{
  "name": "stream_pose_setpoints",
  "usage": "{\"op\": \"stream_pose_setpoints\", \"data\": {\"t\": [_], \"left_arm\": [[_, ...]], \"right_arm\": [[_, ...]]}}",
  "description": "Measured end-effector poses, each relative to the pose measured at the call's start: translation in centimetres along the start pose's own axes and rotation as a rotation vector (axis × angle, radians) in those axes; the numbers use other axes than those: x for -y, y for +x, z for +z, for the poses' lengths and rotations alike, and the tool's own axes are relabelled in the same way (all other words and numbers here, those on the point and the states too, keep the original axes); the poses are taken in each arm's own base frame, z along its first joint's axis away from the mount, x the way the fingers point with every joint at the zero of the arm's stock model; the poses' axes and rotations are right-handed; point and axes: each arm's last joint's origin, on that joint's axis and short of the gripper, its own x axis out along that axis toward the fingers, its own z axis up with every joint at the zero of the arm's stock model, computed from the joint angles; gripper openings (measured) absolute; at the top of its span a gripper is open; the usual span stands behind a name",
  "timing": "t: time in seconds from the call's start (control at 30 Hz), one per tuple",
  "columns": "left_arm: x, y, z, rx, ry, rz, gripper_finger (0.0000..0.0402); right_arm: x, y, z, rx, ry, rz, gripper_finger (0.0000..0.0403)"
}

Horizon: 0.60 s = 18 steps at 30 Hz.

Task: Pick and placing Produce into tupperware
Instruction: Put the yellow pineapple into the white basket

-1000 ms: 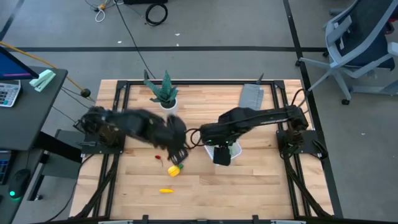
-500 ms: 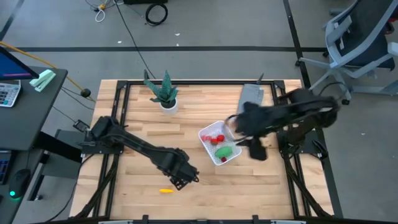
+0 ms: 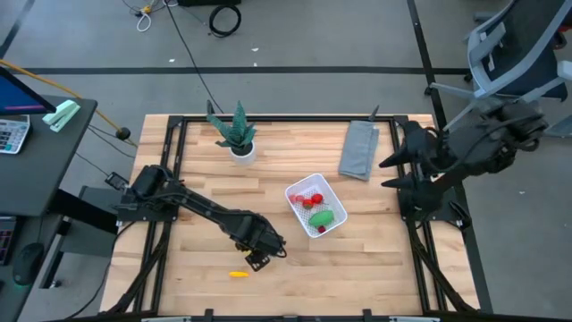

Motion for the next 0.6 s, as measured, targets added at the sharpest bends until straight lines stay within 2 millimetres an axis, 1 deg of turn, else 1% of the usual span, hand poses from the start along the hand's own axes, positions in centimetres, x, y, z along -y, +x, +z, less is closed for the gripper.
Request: {"op": "stream_pose_setpoints", "data": {"t": [0.1,0.2,0.4,0.6], "left_arm": [[-0.4,0.5,0.4,-0.001,0.018,-0.011,0.0289],[-0.6,0.9,0.8,-0.001,0.022,-0.029,0.0289],[-1.1,1.4,1.0,-0.009,0.010,-0.019,0.0289],[-0.7,1.4,1.3,0.021,0.016,-0.062,0.0289]], "right_arm": [[0.1,-0.5,-0.2,0.009,-0.001,0.011,0.0229],[0.1,-0.6,-0.2,0.010,-0.002,0.012,0.0229],[-0.1,-0.1,-0.1,-0.001,-0.012,0.006,0.0229],[-0.3,0.4,0.0,-0.010,-0.016,0.001,0.0229]]}}
